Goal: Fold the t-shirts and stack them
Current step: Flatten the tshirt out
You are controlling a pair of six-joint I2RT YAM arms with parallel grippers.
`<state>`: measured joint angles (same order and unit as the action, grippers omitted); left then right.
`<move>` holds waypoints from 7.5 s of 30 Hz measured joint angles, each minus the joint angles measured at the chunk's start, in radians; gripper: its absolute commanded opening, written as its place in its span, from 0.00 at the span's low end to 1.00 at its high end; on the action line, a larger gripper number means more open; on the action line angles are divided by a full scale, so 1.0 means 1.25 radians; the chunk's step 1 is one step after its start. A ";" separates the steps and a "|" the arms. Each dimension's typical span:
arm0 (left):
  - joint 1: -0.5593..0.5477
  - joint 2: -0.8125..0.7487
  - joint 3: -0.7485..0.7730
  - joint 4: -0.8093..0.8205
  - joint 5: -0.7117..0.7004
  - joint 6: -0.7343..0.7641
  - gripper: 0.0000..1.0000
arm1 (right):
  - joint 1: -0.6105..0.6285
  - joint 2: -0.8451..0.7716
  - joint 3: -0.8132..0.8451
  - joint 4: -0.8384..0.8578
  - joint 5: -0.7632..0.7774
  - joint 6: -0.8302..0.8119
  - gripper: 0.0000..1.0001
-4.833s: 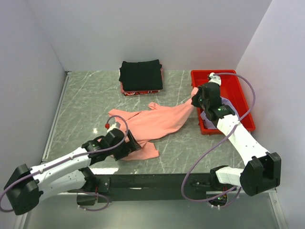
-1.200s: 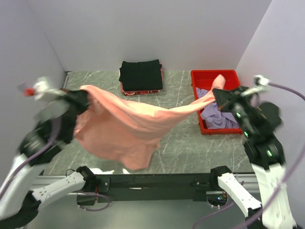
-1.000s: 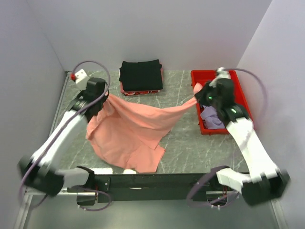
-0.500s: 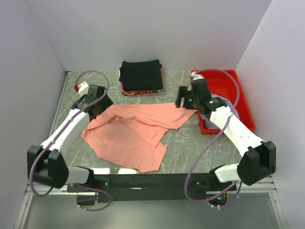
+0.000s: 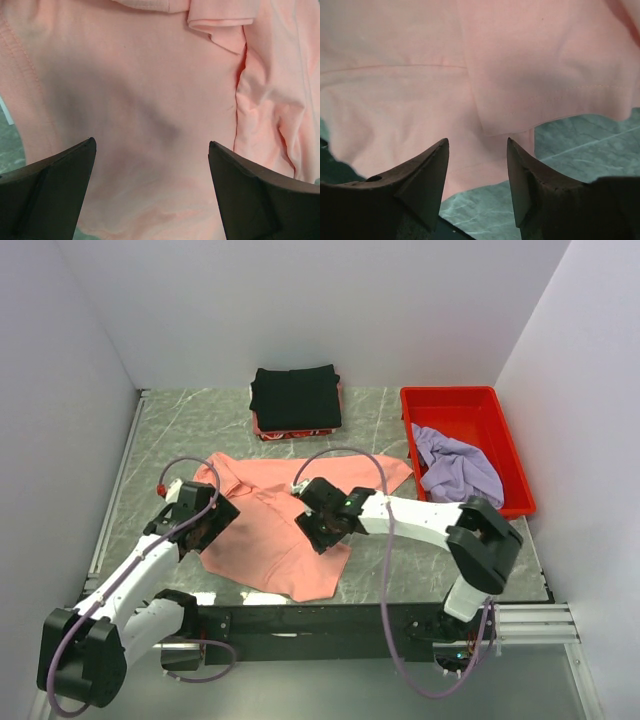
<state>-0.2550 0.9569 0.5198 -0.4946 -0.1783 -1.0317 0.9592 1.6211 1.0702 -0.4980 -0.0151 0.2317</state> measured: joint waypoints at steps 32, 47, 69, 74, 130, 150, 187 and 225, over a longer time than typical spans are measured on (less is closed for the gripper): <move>0.000 0.064 -0.033 0.051 -0.023 -0.026 1.00 | 0.006 0.135 0.045 0.003 0.109 0.027 0.00; 0.014 0.065 -0.021 0.047 -0.029 -0.023 0.99 | -0.051 0.010 0.065 -0.020 0.175 0.054 0.00; 0.036 0.408 0.296 0.068 -0.045 0.048 0.72 | -0.169 -0.080 0.065 0.045 0.069 0.092 0.00; 0.041 0.458 0.313 0.078 -0.041 0.063 0.68 | -0.175 -0.078 0.065 0.045 0.059 0.092 0.00; 0.070 -0.097 0.127 0.087 -0.001 0.134 0.01 | -0.191 -0.406 -0.001 0.053 0.211 0.089 0.00; 0.070 -0.166 0.553 0.120 -0.154 0.208 0.01 | -0.192 -0.496 0.301 0.081 0.269 0.004 0.00; 0.071 -0.146 0.967 0.198 -0.058 0.469 0.01 | -0.193 -0.617 0.598 -0.135 0.104 0.013 0.00; 0.085 0.314 0.260 0.019 -0.171 0.173 0.99 | -0.410 -0.085 0.024 0.084 -0.085 0.116 0.77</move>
<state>-0.1490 1.3499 0.8452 -0.4706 -0.3916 -0.8158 0.4465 1.5154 1.1007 -0.3931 -0.1211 0.3771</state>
